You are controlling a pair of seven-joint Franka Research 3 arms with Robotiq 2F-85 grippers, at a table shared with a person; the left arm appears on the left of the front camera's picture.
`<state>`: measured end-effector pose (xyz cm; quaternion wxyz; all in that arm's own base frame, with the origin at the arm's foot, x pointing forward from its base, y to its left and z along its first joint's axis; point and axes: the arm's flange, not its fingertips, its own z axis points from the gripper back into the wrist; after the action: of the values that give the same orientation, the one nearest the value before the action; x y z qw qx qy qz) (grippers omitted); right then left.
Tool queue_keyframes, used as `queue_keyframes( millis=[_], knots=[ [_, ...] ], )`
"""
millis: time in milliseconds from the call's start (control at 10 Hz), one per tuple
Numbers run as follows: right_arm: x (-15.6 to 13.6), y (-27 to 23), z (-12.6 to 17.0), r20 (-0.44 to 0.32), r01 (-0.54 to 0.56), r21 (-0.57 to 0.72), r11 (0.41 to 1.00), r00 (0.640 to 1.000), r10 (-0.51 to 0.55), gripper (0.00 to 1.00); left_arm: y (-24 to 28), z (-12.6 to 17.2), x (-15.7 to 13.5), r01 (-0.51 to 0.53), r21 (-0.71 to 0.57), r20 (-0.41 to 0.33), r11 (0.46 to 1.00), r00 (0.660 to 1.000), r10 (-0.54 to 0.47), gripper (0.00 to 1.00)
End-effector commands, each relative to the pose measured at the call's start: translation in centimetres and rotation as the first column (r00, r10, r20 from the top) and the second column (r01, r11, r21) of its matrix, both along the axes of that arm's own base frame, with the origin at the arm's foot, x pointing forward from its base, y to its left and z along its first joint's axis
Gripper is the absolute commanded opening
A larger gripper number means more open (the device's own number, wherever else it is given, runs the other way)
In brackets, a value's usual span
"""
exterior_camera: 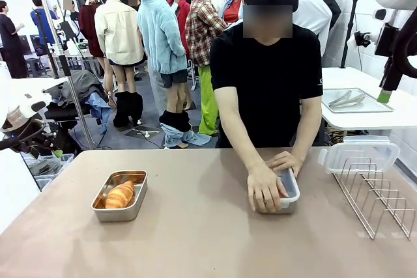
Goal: Place the bread in airtight containers.
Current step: Pick up one Airtight Container lid and hand it to the human.
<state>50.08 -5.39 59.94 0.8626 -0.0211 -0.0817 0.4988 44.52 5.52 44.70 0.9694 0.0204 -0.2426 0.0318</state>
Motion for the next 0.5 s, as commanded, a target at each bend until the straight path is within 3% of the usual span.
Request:
queue_keyframes(
  millis=[0, 400],
  knots=[
    [-0.07, 0.23, -0.25, -0.006, 0.01, 0.001, 1.0, 1.0, -0.01, 1.0, 0.01, 0.08, -0.02, -0.016, 0.008, 0.002, 1.0, 1.0, 0.016, 0.67],
    [-0.07, 0.23, -0.25, -0.006, 0.01, 0.001, 1.0, 1.0, -0.01, 1.0, 0.01, 0.08, -0.02, -0.016, 0.008, 0.002, 1.0, 1.0, 0.016, 0.67]
  ],
)
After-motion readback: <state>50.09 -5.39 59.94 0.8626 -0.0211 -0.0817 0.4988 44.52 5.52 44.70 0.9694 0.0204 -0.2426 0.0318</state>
